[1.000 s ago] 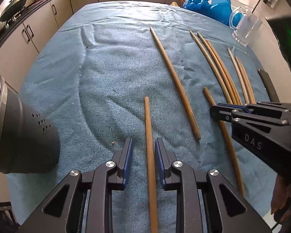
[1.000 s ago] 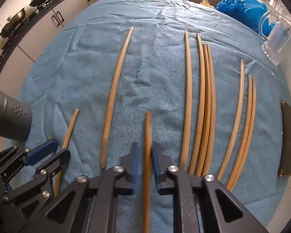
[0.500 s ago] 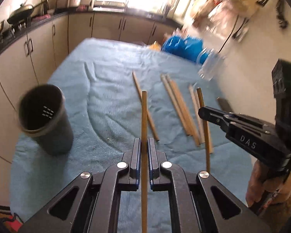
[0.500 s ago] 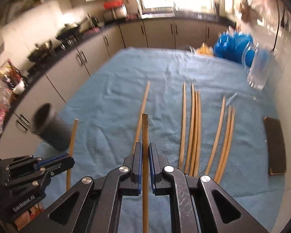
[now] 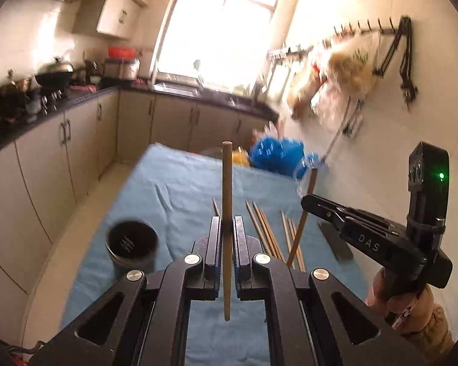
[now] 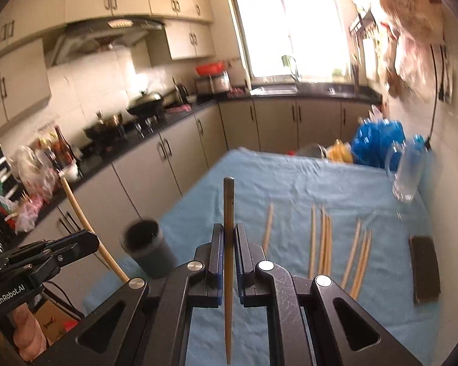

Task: Organize utensils
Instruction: 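Lower the left tool's chopstick into the black holder while the right tool drops its chopstick in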

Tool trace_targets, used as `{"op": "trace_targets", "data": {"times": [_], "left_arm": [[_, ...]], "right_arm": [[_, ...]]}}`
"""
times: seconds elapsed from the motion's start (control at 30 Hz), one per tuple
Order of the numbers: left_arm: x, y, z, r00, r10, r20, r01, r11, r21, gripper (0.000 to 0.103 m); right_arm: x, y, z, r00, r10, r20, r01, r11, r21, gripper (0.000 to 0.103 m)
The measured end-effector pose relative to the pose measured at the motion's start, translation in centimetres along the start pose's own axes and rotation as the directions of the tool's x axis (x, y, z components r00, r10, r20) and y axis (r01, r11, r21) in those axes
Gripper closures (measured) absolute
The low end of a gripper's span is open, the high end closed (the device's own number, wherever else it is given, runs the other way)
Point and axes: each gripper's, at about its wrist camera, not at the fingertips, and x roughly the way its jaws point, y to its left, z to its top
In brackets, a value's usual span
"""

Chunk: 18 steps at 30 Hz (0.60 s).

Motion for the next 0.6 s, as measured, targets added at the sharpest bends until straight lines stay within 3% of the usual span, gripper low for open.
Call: {"op": "trace_targets", "data": {"times": [0.3, 0.6], "left_arm": [[-1.3, 4.7, 6.0, 0.985, 0.132, 0.107, -0.130, 0.991, -0.023, 0.097], [2.1, 9.6, 8.0, 0.971, 0.232, 0.059, -0.228, 0.971, -0.065, 0.097]], "right_arm": [[0.9, 5.3, 7.0, 0.979, 0.128, 0.157, -0.128, 0.992, -0.013, 0.096], [6.7, 8.5, 9.8, 0.962, 0.224, 0.154, -0.231, 0.972, 0.027, 0.095]]}}
